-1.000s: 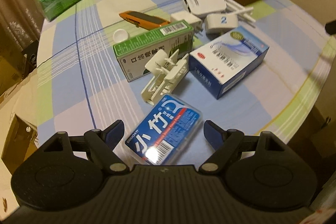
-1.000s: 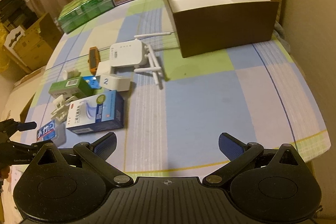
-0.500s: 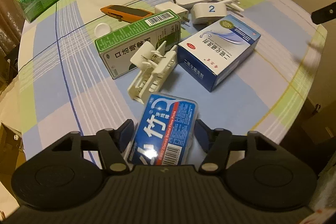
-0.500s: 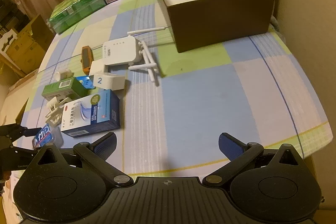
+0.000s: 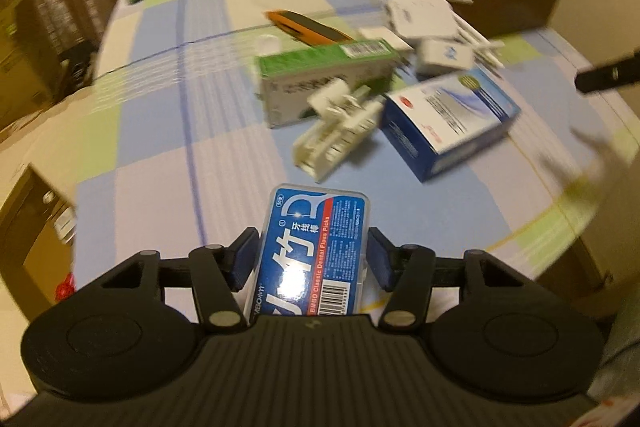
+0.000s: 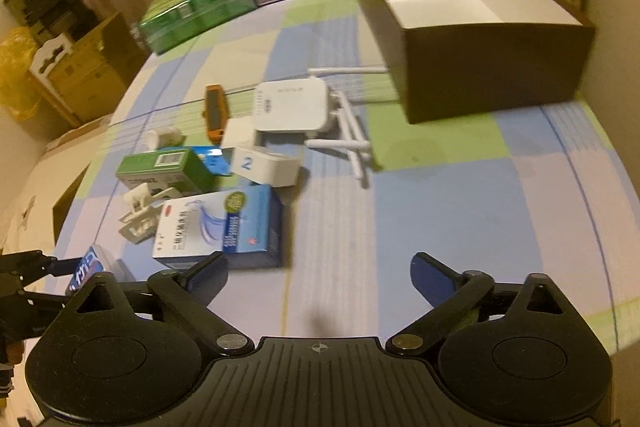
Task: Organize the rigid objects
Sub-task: 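Lift the floss box with the left tool while the right tool grasps the white power strip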
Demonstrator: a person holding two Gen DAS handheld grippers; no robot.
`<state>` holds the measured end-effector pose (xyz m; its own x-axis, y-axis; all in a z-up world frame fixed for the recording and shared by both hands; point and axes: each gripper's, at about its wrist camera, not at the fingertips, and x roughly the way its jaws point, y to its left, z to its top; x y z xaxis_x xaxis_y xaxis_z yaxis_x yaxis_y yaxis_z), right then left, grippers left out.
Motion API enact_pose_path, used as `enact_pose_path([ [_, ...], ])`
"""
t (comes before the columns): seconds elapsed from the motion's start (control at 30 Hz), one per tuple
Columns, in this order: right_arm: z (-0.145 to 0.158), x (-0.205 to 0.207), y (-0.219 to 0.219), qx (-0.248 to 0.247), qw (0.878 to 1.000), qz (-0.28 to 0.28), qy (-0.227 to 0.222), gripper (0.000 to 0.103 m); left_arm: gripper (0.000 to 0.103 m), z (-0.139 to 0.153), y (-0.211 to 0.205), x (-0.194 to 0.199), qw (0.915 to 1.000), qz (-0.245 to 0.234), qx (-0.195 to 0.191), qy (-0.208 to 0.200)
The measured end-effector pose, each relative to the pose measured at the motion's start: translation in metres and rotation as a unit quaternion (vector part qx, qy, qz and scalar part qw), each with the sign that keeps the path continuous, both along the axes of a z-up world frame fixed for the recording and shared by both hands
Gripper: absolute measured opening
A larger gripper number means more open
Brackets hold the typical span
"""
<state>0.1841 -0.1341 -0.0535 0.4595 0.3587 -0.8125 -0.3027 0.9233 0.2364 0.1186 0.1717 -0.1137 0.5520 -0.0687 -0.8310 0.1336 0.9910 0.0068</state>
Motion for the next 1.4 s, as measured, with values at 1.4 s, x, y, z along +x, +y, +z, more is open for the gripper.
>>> enact_pose_path([
  [1.4,-0.077,0.152,0.089,0.033,0.947,0.314,0.059,0.053,0.054,0.034,0.011,0.034,0.9609,0.275,-0.021,0.018],
])
